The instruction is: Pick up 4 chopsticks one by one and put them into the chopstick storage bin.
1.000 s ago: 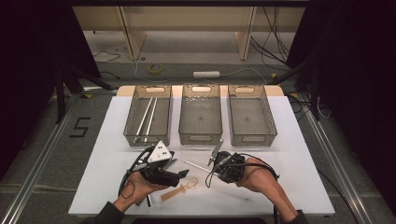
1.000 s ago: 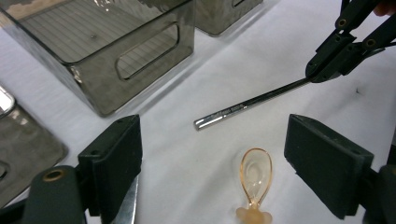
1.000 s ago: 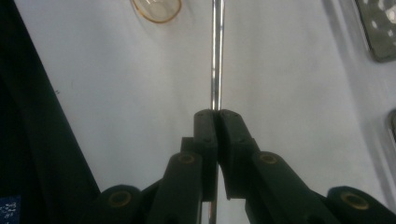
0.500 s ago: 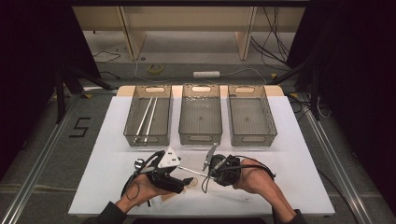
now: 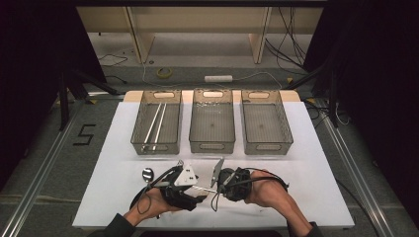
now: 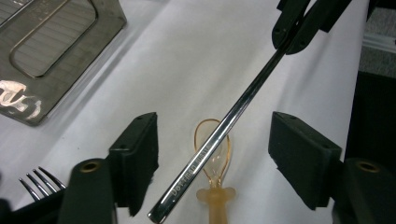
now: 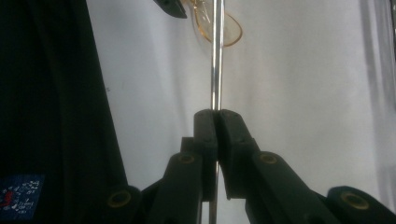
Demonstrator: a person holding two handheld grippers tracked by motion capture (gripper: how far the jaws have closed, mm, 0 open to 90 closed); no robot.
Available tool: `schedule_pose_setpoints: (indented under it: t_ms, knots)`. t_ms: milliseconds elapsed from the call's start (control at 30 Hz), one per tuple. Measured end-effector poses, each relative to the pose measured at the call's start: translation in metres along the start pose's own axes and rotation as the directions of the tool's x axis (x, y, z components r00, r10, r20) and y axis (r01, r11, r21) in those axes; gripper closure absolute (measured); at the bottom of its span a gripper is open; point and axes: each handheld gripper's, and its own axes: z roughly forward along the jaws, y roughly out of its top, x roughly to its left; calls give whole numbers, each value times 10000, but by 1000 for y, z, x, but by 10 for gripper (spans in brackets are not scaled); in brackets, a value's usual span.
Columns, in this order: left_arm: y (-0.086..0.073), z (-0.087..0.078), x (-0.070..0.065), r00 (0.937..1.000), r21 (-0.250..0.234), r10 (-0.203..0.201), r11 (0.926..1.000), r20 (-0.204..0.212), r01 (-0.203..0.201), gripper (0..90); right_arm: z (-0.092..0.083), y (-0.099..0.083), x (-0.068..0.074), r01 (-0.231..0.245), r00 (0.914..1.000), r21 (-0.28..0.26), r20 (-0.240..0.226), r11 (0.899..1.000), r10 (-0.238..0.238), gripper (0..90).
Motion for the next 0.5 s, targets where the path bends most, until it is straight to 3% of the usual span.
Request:
schedule_pose_setpoints:
  t_ms: [500]
  knots:
    - [-1,1,-6,9949,232,920,9954,406,-930,553,-3,3,6,520,9986,13,-103,9986,-519,866]
